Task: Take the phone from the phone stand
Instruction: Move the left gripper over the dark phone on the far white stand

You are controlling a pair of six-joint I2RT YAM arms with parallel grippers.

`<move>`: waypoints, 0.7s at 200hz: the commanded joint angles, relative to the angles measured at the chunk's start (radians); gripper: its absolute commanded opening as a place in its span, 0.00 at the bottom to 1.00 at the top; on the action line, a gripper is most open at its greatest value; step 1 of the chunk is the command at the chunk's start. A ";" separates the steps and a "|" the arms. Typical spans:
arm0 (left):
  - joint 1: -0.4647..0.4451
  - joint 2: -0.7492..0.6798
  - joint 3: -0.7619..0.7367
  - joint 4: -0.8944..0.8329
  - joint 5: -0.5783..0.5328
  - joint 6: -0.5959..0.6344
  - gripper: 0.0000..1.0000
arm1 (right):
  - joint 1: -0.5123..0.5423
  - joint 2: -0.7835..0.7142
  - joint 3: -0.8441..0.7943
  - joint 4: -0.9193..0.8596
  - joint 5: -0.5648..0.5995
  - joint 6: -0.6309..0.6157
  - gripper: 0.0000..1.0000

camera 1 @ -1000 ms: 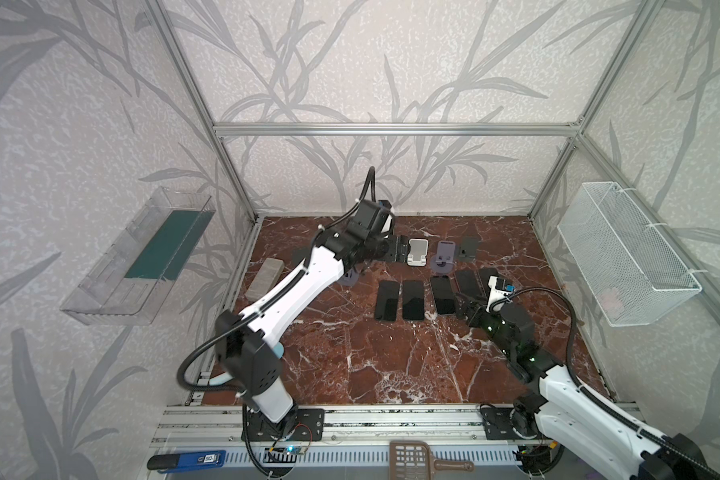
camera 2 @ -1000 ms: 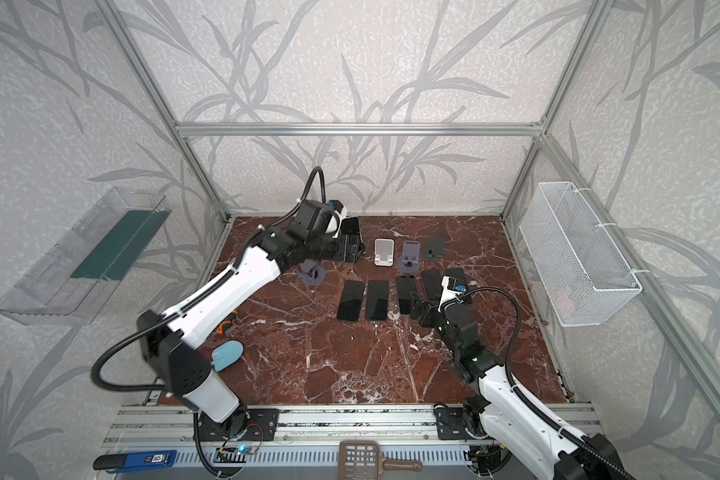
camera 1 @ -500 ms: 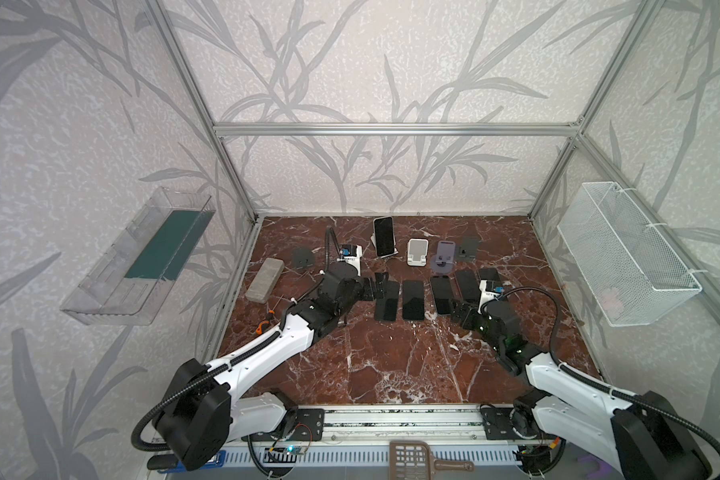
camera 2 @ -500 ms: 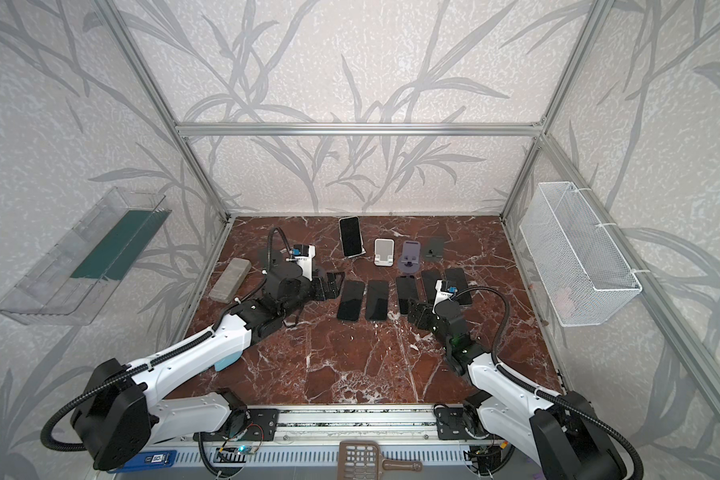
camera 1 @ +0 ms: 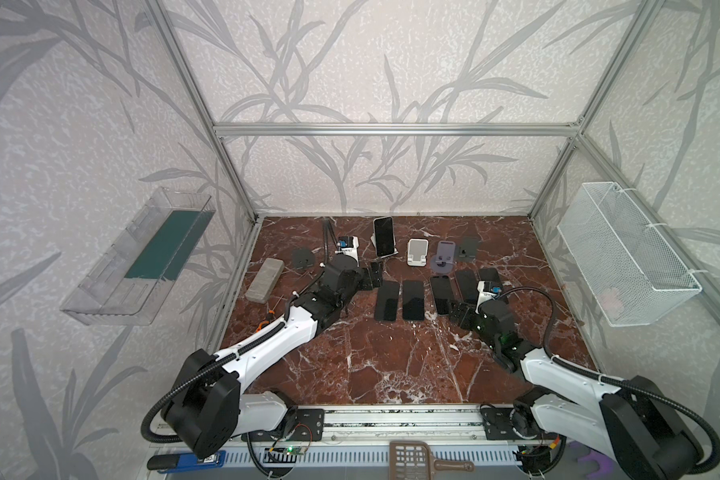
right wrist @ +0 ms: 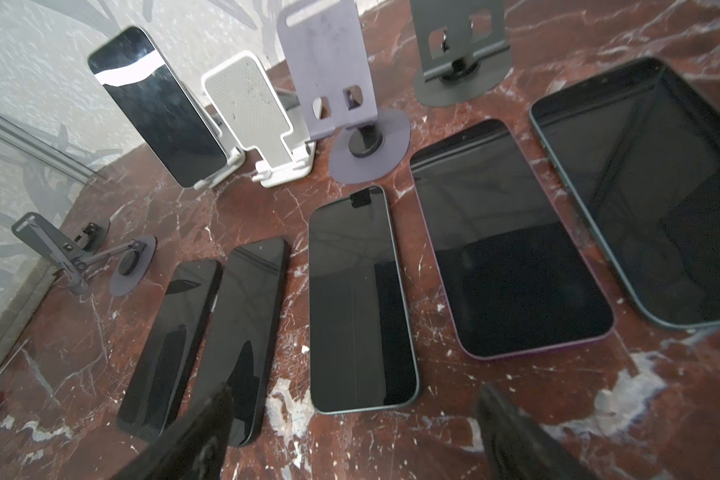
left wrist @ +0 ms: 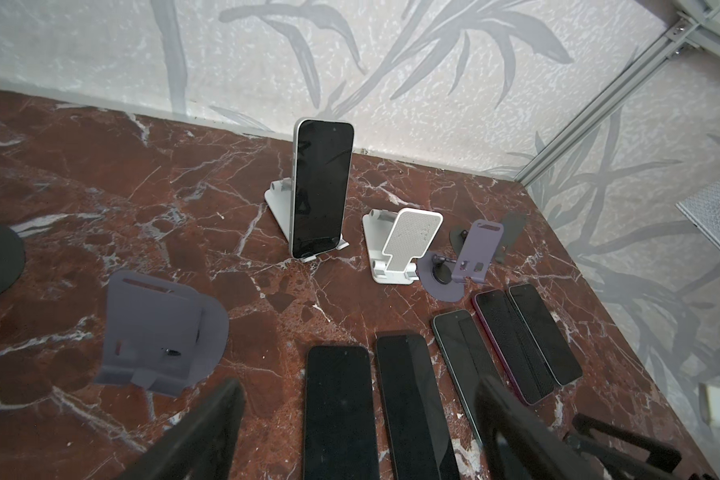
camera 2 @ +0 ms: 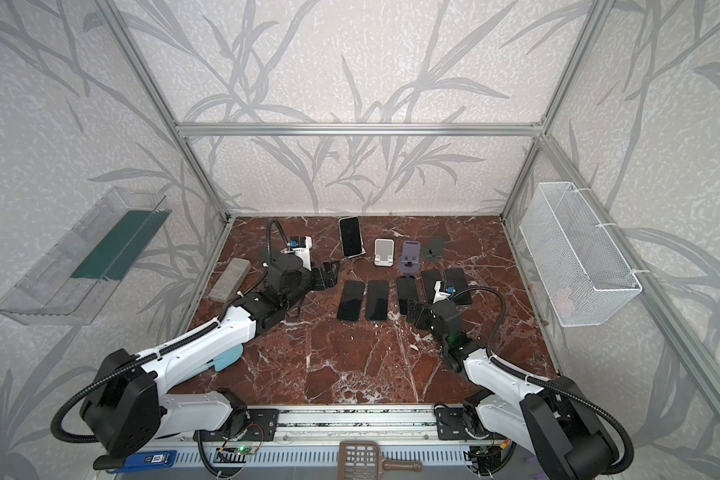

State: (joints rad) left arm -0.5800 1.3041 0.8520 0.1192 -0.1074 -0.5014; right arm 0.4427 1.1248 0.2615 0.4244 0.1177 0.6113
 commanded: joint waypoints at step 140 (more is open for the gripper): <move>-0.034 0.807 1.166 -0.792 -0.464 -0.072 0.99 | 0.006 -0.177 -0.008 -0.020 0.048 -0.002 0.94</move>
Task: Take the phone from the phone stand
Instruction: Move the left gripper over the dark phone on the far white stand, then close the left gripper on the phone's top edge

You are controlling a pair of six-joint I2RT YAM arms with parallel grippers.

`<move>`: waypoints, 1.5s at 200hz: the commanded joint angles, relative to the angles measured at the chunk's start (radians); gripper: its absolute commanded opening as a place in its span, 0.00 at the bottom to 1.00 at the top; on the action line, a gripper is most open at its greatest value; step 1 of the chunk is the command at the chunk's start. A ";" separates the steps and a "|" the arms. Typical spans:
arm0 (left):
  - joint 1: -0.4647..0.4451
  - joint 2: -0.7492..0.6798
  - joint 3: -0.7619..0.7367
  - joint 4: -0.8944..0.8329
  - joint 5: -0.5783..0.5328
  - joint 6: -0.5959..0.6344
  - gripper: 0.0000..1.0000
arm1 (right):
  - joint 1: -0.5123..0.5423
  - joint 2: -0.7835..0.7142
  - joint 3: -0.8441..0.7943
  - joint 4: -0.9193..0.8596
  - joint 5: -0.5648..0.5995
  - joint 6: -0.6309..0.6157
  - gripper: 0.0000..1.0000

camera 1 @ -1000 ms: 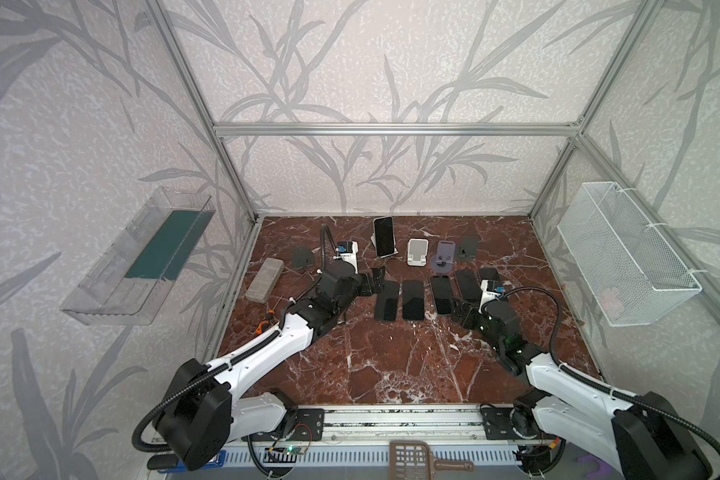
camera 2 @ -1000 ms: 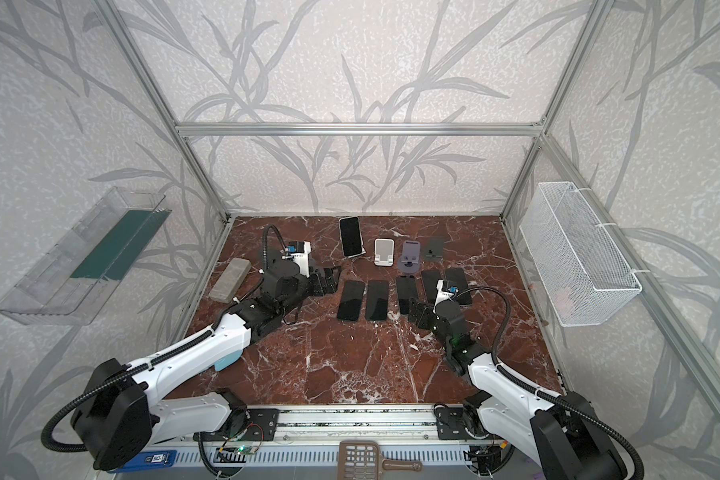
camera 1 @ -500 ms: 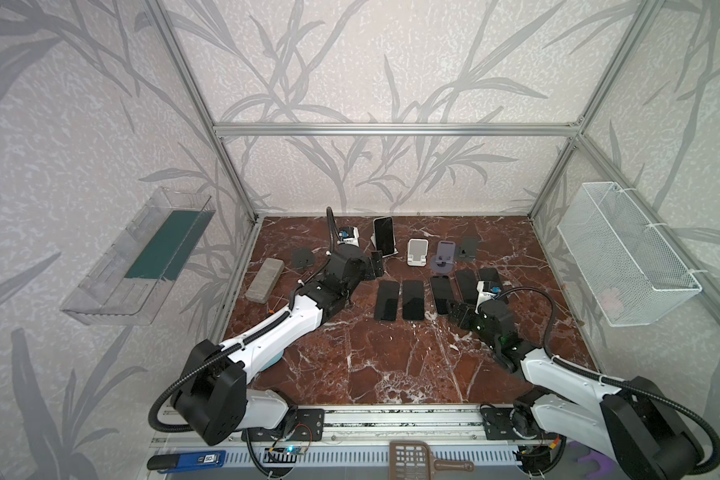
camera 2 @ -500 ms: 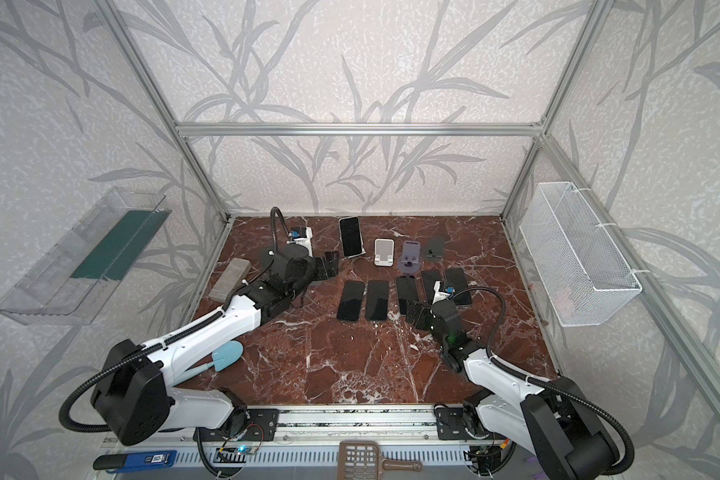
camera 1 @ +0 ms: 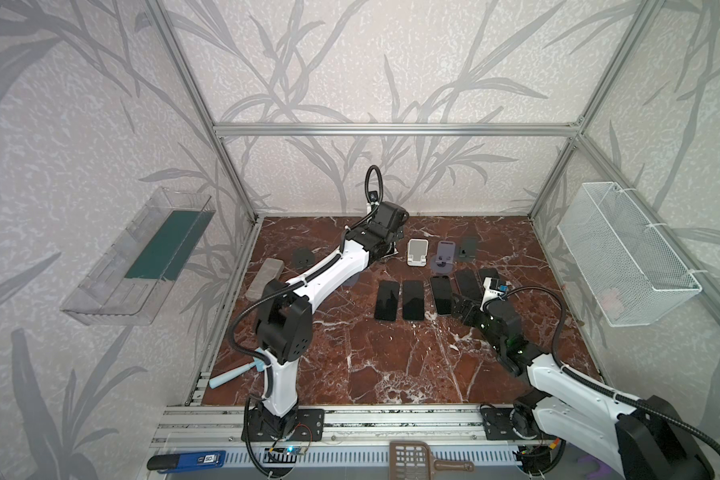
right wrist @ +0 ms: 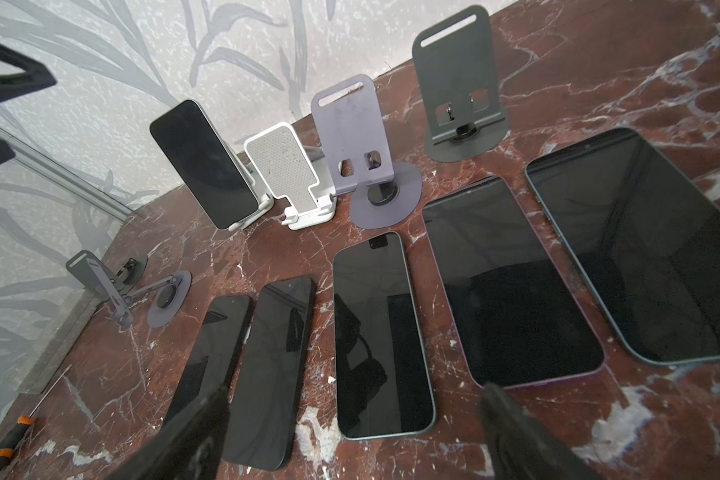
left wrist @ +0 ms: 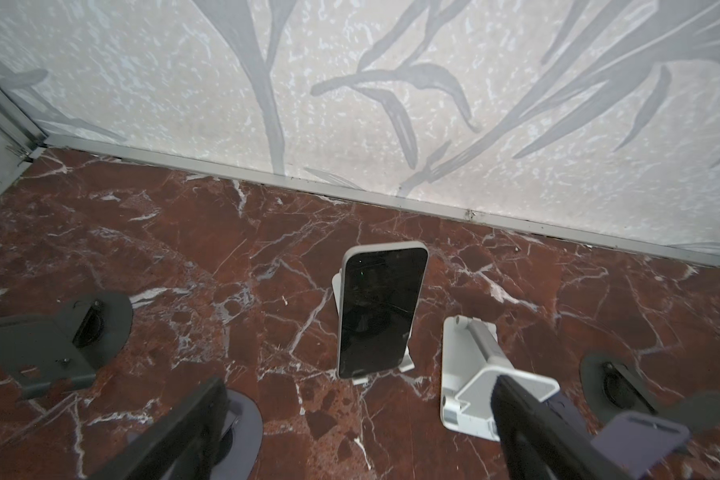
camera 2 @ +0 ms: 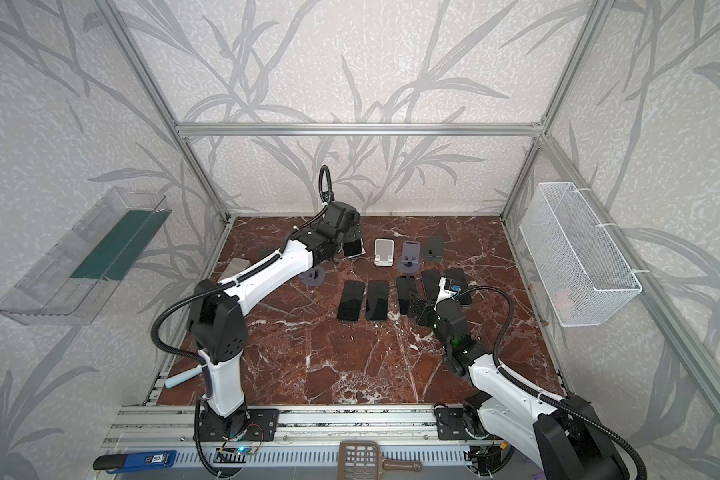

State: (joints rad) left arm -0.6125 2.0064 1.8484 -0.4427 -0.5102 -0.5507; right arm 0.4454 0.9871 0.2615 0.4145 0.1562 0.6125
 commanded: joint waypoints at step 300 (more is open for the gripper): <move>0.037 0.542 0.544 -0.152 -0.101 0.083 0.90 | 0.003 -0.079 -0.024 0.036 -0.089 0.059 0.94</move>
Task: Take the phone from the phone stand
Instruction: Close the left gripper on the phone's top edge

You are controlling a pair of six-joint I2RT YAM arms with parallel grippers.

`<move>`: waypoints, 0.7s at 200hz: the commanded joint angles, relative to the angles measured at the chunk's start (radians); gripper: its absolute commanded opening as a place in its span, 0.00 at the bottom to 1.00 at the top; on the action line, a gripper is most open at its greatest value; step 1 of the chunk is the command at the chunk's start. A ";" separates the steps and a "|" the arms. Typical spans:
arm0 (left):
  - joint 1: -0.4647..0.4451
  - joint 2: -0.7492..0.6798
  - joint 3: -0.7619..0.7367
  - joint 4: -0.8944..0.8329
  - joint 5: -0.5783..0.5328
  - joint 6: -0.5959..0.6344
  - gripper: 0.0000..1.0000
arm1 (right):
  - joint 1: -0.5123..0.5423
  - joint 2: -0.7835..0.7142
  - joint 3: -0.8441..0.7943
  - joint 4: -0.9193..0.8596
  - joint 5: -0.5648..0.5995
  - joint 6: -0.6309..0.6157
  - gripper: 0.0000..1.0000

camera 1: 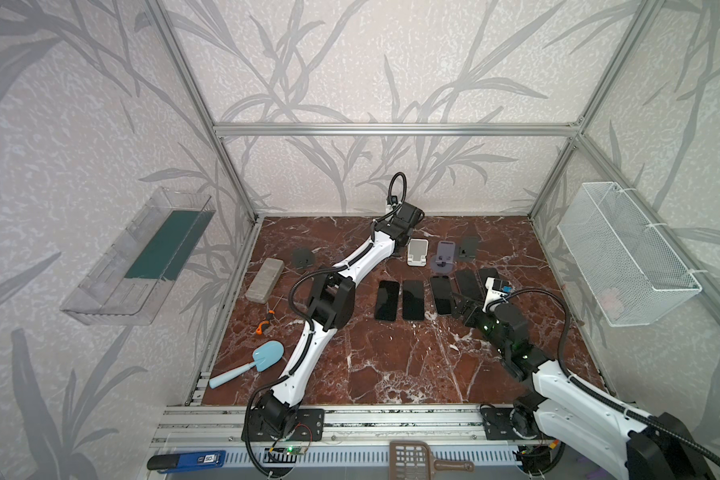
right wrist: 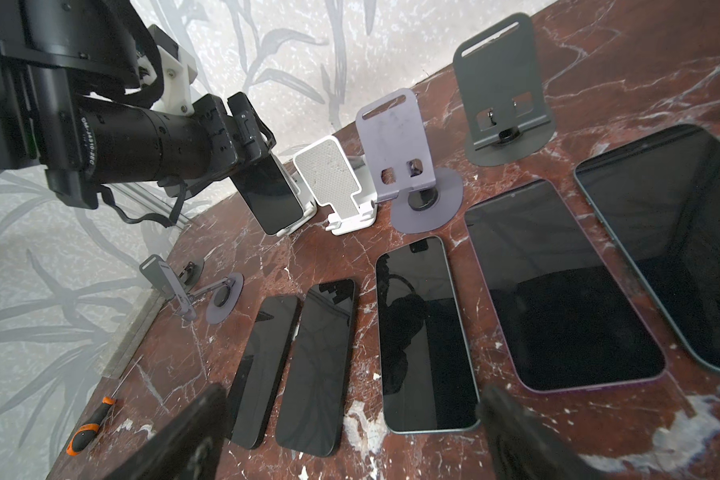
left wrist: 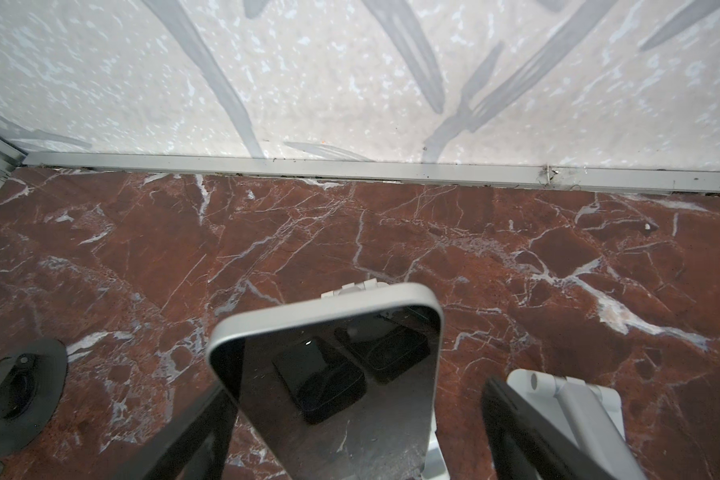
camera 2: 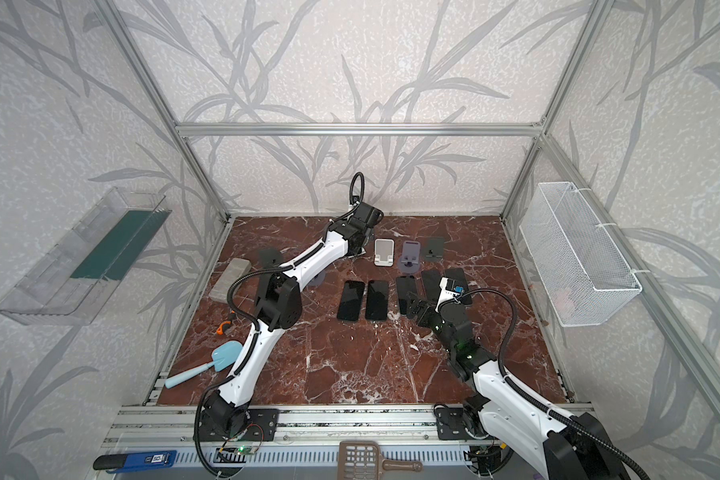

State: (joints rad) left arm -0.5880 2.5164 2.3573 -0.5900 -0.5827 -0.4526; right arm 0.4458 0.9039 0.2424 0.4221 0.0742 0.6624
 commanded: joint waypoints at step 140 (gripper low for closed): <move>0.050 0.084 0.079 0.029 0.037 -0.029 0.72 | 0.003 0.032 0.005 0.033 -0.019 0.012 0.94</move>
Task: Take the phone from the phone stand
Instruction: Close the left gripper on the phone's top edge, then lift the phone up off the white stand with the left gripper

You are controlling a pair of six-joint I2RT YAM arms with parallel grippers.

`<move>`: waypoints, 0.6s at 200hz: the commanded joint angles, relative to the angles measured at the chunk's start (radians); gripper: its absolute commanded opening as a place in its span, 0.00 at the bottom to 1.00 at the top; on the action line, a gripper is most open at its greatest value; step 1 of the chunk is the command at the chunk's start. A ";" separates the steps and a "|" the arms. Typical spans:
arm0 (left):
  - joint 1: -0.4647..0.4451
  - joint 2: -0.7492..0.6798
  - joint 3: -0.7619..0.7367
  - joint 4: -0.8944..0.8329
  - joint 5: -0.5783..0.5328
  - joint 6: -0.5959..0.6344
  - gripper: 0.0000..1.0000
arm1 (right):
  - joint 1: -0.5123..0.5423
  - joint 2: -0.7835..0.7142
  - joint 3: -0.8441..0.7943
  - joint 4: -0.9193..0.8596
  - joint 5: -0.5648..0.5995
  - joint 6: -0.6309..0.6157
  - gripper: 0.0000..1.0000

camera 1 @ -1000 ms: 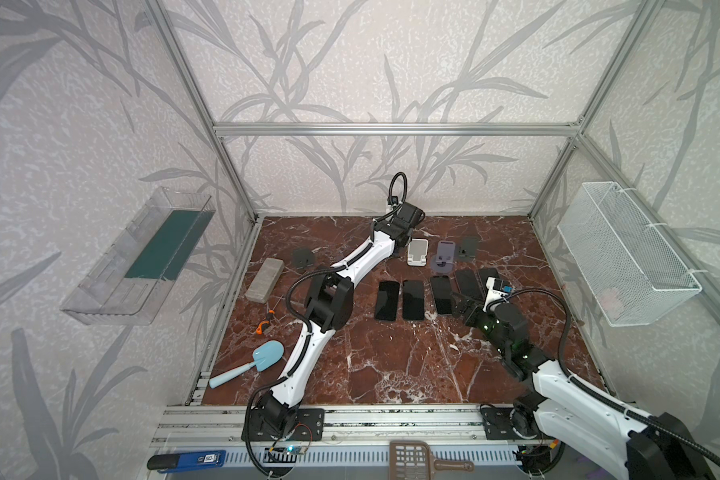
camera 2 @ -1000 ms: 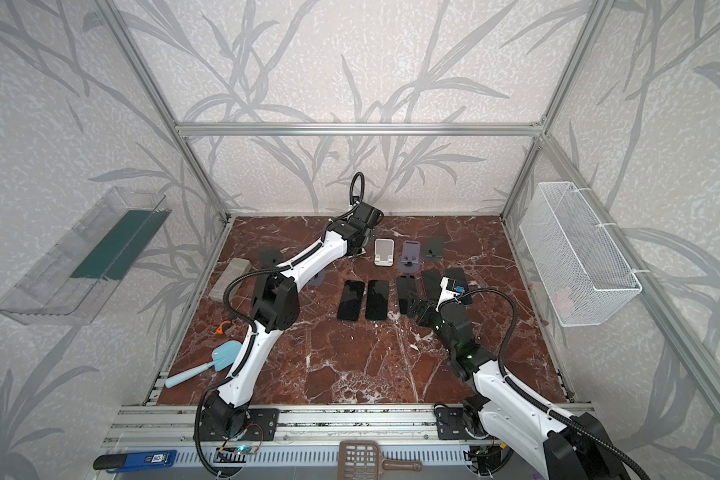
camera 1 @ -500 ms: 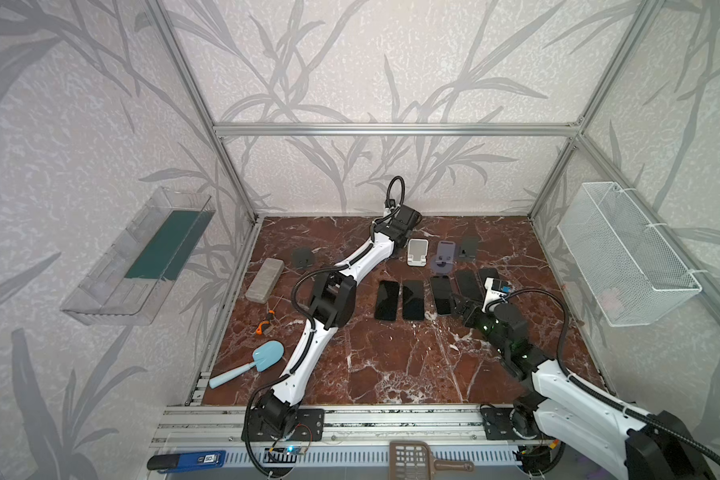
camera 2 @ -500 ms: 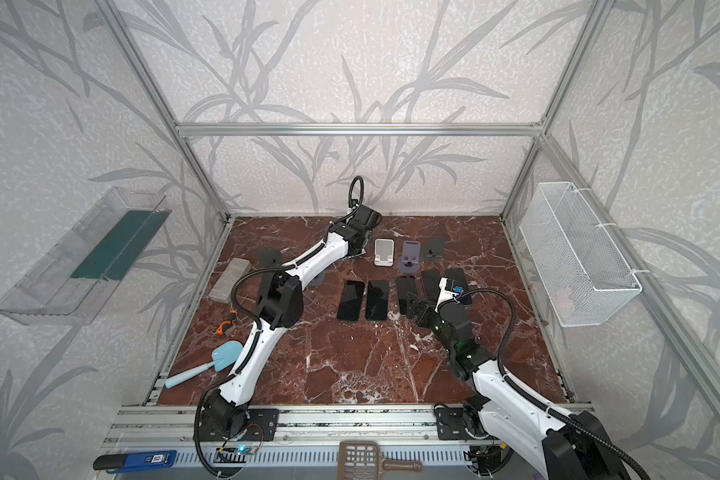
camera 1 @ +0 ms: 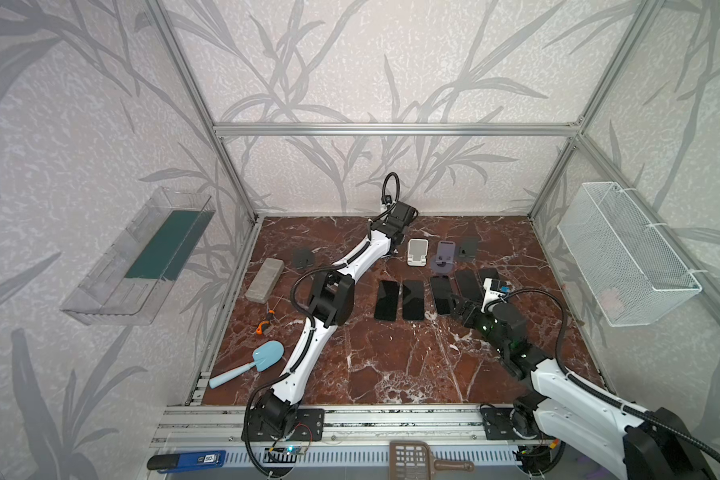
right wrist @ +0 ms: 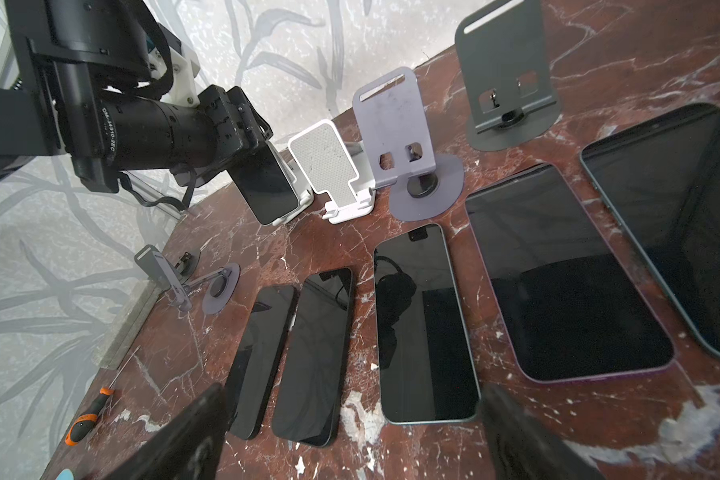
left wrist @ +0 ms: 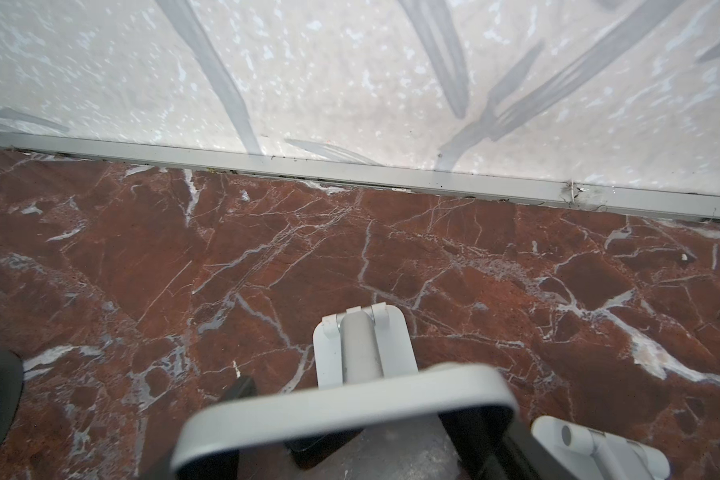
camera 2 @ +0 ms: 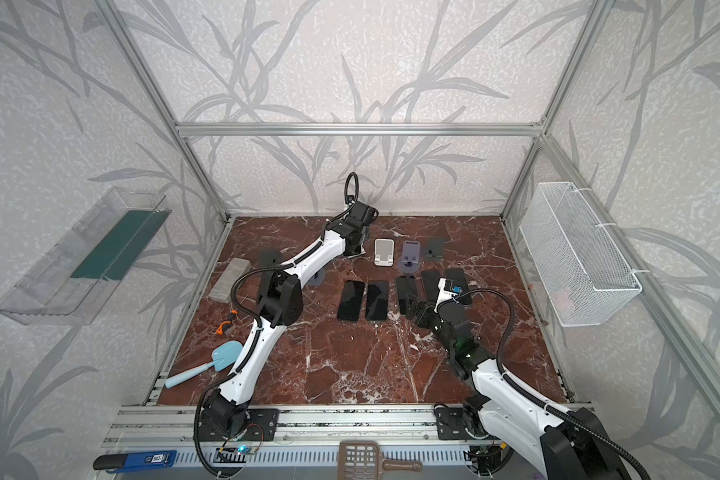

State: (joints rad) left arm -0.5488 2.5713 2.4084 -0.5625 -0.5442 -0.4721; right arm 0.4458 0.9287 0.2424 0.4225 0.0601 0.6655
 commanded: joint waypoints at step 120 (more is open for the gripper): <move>-0.009 -0.144 -0.124 0.090 0.057 0.105 0.58 | 0.004 0.029 0.006 0.045 -0.011 0.011 0.93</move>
State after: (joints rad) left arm -0.5503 2.5393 2.3531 -0.5247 -0.5095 -0.4103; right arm 0.4458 0.9485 0.2424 0.4274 0.0544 0.6659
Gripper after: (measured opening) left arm 0.720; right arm 0.928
